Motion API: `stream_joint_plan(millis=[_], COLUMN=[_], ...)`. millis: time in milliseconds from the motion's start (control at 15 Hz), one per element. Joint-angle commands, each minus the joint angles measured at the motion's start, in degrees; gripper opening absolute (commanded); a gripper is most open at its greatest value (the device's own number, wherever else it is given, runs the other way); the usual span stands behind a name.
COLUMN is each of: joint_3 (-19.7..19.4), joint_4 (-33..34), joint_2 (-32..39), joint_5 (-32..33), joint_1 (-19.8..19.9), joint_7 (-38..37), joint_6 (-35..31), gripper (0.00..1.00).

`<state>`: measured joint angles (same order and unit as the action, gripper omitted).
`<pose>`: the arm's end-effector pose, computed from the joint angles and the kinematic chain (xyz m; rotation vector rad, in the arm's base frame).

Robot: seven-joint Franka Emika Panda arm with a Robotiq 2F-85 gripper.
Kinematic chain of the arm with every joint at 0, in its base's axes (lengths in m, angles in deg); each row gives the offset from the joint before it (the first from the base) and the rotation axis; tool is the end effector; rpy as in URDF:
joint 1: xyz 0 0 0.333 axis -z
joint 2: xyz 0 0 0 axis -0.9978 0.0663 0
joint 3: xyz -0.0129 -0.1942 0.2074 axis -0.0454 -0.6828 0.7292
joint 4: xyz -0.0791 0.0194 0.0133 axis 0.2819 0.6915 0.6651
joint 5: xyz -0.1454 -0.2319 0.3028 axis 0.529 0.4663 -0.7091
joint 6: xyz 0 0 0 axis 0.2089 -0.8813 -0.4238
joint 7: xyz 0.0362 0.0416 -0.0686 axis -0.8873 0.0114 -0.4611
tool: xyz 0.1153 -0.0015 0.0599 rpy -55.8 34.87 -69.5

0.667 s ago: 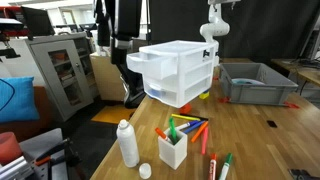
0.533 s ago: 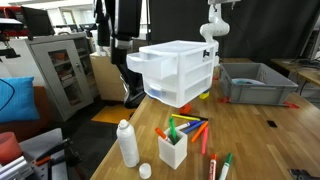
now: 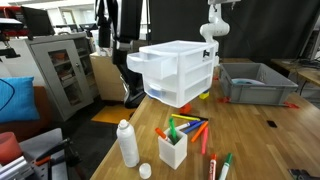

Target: Put the orange and white marker in the white pencil holder

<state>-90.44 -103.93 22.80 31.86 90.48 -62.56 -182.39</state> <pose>0.4108 -0.1307 0.3876 -2.9426 0.0401 0.3133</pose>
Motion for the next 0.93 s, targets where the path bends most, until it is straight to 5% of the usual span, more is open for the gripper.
stream_joint_plan(millis=[0, 533, 867], joint_3=[2.96, 5.09, 5.8], joint_4=[2.89, 14.39, 12.01], joint_2=[5.75, 24.36, 21.84], joint_5=[-2.58, -11.81, -10.25], joint_1=[-0.55, 1.01, 0.86], joint_7=[-2.85, -23.14, -20.29], joint_6=[-1.04, -12.94, -13.17], gripper=[1.0, 1.0, 1.0])
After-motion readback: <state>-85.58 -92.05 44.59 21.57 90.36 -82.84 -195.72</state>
